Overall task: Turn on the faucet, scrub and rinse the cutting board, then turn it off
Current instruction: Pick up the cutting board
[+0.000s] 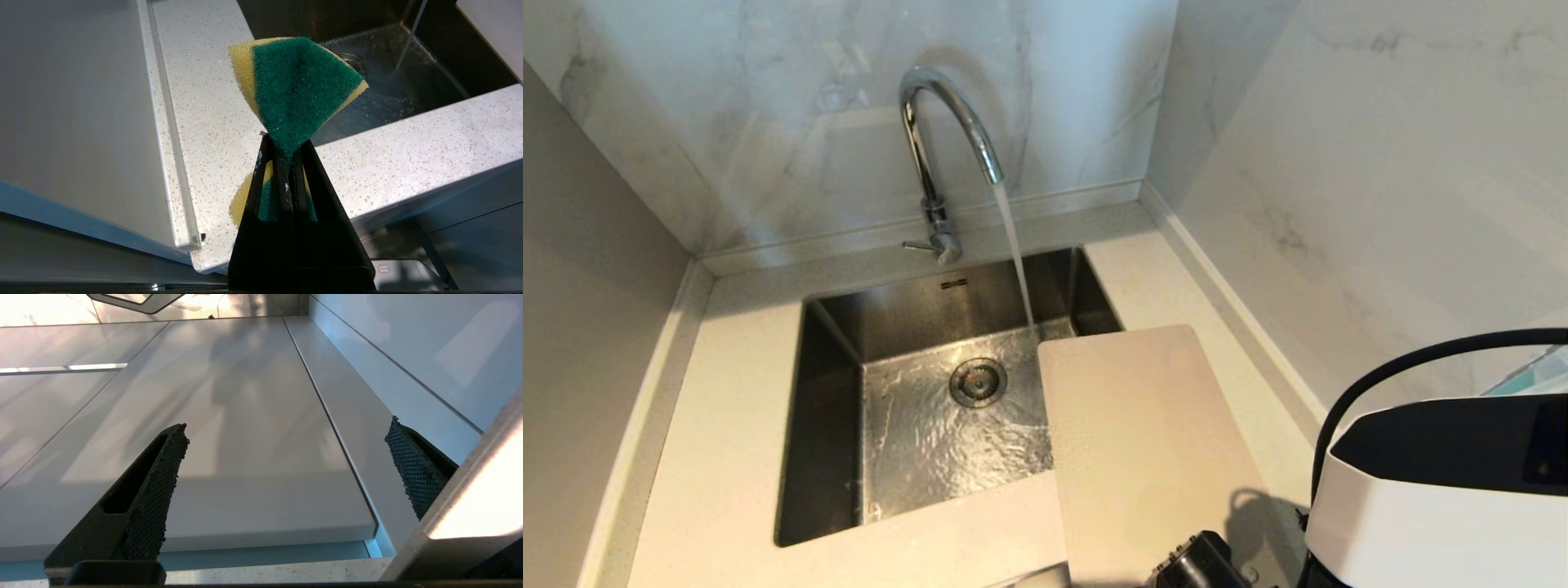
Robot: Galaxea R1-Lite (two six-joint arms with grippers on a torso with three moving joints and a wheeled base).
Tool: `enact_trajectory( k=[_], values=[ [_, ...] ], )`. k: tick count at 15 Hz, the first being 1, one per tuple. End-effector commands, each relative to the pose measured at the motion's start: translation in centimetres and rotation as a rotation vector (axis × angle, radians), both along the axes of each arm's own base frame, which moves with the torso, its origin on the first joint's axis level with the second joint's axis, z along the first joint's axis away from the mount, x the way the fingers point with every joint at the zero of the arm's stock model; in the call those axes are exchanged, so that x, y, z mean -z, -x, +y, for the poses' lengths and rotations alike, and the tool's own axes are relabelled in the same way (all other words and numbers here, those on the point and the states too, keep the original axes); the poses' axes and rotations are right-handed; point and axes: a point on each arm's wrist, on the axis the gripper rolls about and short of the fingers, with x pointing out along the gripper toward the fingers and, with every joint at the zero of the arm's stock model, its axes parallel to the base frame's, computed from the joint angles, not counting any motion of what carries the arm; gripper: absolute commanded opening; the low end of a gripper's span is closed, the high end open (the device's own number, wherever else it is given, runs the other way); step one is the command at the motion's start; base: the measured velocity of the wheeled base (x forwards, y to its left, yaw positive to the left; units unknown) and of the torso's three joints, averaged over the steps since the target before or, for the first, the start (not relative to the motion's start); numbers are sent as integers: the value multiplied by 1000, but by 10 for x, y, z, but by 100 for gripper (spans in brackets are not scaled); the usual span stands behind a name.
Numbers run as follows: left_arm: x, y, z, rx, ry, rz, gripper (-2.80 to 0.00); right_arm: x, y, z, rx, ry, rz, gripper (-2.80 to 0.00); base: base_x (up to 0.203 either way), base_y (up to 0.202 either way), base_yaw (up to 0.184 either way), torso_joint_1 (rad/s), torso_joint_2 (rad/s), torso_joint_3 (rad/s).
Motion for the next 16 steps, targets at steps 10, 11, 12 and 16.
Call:
enact_trajectory(
  k=[10,11,12,16],
  values=[
    [0,0,0,0,0,1,-280,2,-1,1,-7,2,1,-280,0,0,0,0,0,0],
    [0,0,0,0,0,1,-280,2,-1,1,-7,2,1,-280,0,0,0,0,0,0],
    [0,0,0,0,0,1,-280,2,-1,1,-7,2,1,-280,0,0,0,0,0,0],
    [0,0,0,0,0,1,-280,2,-1,1,-7,2,1,-280,0,0,0,0,0,0]
  ],
)
